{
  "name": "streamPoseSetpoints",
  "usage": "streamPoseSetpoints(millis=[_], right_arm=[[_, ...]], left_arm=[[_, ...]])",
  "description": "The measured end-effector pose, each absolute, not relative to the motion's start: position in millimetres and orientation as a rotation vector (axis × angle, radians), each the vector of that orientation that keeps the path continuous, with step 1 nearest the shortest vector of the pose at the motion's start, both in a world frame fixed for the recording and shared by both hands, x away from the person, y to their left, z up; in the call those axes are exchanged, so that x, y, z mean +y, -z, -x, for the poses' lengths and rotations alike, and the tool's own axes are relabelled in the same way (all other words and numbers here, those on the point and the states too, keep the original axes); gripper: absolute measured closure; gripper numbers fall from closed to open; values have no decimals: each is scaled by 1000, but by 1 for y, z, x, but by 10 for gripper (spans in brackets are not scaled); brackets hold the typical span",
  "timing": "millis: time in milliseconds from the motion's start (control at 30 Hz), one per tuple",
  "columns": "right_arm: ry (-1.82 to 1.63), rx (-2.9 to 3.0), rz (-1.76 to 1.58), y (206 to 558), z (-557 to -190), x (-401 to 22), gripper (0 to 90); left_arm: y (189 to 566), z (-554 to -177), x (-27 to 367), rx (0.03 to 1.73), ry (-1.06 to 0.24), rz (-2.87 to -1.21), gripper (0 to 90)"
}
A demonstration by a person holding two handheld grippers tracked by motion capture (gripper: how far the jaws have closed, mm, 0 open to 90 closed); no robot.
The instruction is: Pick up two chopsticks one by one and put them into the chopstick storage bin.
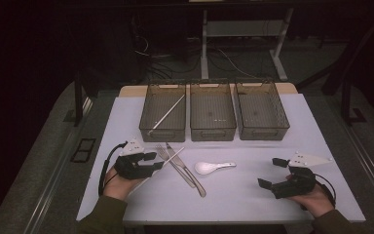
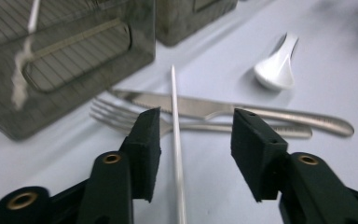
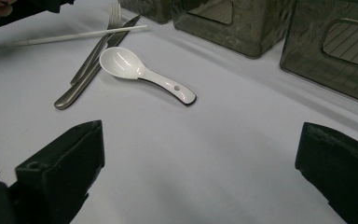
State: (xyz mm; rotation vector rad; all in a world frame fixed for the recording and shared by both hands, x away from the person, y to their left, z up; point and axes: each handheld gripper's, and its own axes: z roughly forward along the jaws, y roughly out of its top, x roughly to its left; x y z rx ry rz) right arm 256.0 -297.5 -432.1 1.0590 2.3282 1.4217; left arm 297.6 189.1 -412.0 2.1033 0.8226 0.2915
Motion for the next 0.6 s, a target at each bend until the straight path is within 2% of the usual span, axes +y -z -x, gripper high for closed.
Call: streamPoseSetpoints(millis=[400, 600], right_arm=[[-1417, 2335, -1051, 432, -256, -296, 14], [-1416, 2337, -1047, 432, -256, -296, 14]], left_arm=[[426, -302, 187, 864, -252, -2240, 664], [429, -303, 186, 871, -233, -2278, 689]])
